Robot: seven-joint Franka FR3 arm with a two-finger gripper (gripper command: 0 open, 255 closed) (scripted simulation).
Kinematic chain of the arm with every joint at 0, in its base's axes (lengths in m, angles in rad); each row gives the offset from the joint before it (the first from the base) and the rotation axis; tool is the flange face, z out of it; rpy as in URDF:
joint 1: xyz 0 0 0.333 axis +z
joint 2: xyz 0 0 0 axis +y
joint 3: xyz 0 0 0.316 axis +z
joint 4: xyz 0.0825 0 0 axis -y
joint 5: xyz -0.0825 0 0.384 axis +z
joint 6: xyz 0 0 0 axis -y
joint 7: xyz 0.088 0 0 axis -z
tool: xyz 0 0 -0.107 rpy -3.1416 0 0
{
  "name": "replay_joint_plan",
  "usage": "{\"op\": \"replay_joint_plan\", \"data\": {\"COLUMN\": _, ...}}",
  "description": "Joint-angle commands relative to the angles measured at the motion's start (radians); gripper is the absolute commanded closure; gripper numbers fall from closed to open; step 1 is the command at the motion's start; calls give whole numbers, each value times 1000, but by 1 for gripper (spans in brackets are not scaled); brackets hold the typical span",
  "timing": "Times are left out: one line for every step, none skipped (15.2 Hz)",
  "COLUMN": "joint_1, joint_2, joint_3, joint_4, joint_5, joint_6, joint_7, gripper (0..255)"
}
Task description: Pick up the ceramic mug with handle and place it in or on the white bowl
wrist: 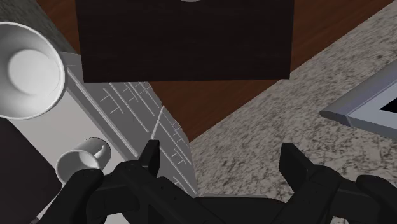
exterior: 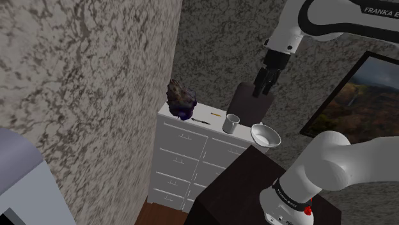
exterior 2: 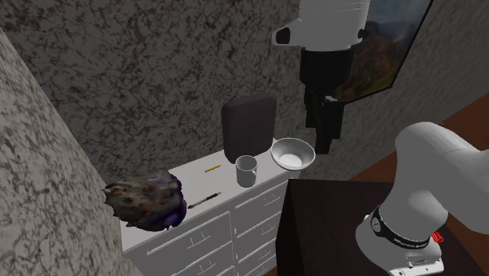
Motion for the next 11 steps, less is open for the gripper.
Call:
{"op": "replay_joint_plan", "data": {"joint_1": 0, "joint_2": 0, "joint_3": 0, "joint_4": 0, "joint_5": 0, "joint_6": 0, "joint_7": 0, "gripper": 0}}
{"op": "replay_joint_plan", "data": {"joint_1": -6, "joint_2": 7, "joint_3": -15, "joint_4": -19, "joint_5": -13, "joint_6": 29, "joint_7": -19, "gripper": 0}}
{"op": "replay_joint_plan", "data": {"joint_1": -12, "joint_2": 16, "joint_3": -30, "joint_4": -38, "joint_5": -25, "joint_6": 58, "joint_7": -37, "gripper": 0}}
{"op": "replay_joint_plan", "data": {"joint_1": -18, "joint_2": 27, "joint_3": -45, "joint_4": -55, "joint_5": -37, "joint_6": 88, "joint_7": -56, "gripper": 0}}
{"op": "replay_joint_plan", "data": {"joint_1": -24, "joint_2": 39, "joint_3": -61, "joint_4": -70, "joint_5": -49, "joint_6": 119, "joint_7": -74, "gripper": 0}}
{"op": "replay_joint_plan", "data": {"joint_1": -29, "joint_2": 53, "joint_3": -77, "joint_4": -84, "joint_5": -61, "joint_6": 150, "joint_7": -92, "gripper": 0}}
{"op": "replay_joint_plan", "data": {"joint_1": -35, "joint_2": 69, "joint_3": -93, "joint_4": -97, "joint_5": -72, "joint_6": 182, "joint_7": -111, "gripper": 0}}
{"op": "replay_joint_plan", "data": {"joint_1": -41, "joint_2": 86, "joint_3": -110, "joint_4": -109, "joint_5": -82, "joint_6": 214, "joint_7": -129, "gripper": 0}}
{"op": "replay_joint_plan", "data": {"joint_1": -46, "joint_2": 106, "joint_3": -126, "joint_4": -119, "joint_5": -93, "joint_6": 246, "joint_7": -147, "gripper": 0}}
{"op": "replay_joint_plan", "data": {"joint_1": -51, "joint_2": 127, "joint_3": -143, "joint_4": -128, "joint_5": -102, "joint_6": 279, "joint_7": -166, "gripper": 0}}
{"op": "replay_joint_plan", "data": {"joint_1": -56, "joint_2": 150, "joint_3": -159, "joint_4": -135, "joint_5": -111, "joint_6": 312, "joint_7": -184, "gripper": 0}}
